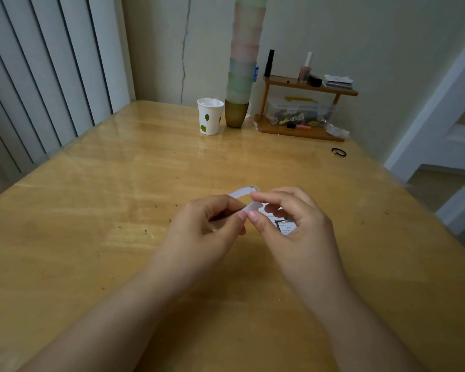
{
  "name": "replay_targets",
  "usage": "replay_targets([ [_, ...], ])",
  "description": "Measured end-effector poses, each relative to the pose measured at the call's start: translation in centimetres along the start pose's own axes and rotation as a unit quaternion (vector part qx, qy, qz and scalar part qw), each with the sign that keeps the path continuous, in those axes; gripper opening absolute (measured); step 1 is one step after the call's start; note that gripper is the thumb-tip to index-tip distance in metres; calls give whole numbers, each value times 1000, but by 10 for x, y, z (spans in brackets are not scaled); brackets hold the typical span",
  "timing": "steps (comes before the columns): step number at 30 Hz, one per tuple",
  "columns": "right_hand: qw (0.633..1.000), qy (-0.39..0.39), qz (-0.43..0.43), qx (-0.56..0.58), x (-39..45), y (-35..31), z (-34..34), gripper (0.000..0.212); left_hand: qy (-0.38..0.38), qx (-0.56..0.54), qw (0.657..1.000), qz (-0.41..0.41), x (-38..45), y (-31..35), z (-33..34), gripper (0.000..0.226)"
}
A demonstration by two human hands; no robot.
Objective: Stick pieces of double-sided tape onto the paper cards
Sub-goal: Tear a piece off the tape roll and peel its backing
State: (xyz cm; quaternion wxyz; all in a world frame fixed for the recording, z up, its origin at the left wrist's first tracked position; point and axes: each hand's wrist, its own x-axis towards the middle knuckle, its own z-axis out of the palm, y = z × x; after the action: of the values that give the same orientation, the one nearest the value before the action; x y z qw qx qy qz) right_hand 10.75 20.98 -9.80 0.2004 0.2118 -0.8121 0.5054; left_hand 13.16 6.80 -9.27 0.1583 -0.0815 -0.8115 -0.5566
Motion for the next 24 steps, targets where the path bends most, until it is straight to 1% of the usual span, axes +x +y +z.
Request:
replay_targets([
  [4,999,23,-28,-3,0,3,1,13,9,15,1000,9,0,-2,1,21],
  [7,999,29,-43,-7,0,2,2,7,14,7,1000,6,0,-1,1,21],
  [11,997,30,-60,-23,-1,-1,3,6,34,-7,999,0,0,0,1,22],
  [16,991,39,-119,-54,-4,-4,8,4,49,-69,996,4,2,0,0,25],
  [20,993,25,-113,-13,-6,-8,9,7,43,-140,989,-6,3,-4,0,34],
  [24,990,13,-139,-21,-6,-9,9,5,36,-211,976,-46,4,-7,1,24],
])
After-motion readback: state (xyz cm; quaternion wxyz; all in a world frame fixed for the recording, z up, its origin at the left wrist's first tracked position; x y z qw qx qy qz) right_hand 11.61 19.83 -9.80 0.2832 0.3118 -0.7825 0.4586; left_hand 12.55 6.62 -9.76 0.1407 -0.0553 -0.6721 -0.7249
